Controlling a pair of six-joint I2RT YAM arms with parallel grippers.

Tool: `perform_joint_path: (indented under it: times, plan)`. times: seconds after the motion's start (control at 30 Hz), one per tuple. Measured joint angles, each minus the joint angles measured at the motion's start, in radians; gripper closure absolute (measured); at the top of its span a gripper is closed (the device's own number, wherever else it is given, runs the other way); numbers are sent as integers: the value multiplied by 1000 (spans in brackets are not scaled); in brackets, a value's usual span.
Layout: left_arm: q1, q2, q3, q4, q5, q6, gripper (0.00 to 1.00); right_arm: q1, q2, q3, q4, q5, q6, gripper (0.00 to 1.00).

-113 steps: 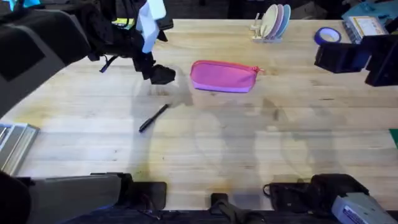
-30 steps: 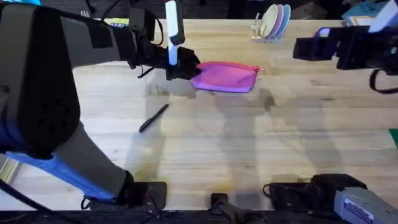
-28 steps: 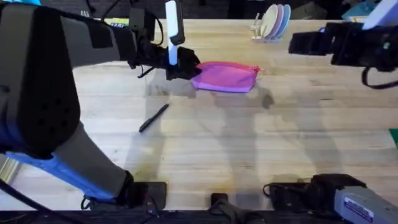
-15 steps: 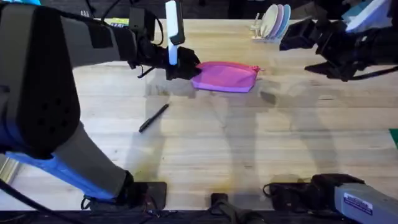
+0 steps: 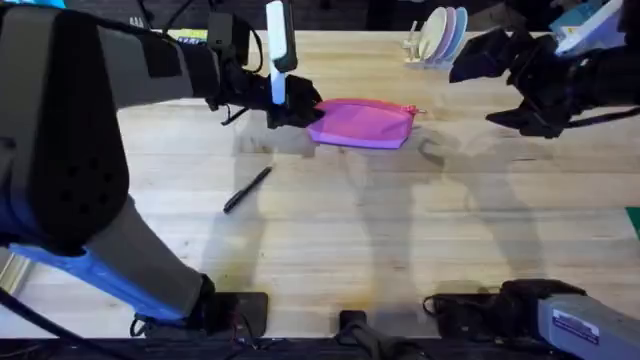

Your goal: Unzip the bag, pick up the pens from the table one at a time and place them inside, then zip the bag closed.

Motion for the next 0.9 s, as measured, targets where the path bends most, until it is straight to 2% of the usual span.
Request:
perform_joint_path:
  times: [0.37,0.67,0.9]
  plan:
    - [0,0,0,0,0,0,958,23,61,0,9,-6,39,3]
    - [0,0,0,0,0,0,958,95,162,0,118,-53,126,3]
    - [0,0,0,0,0,0,958,105,245,0,166,-65,176,3]
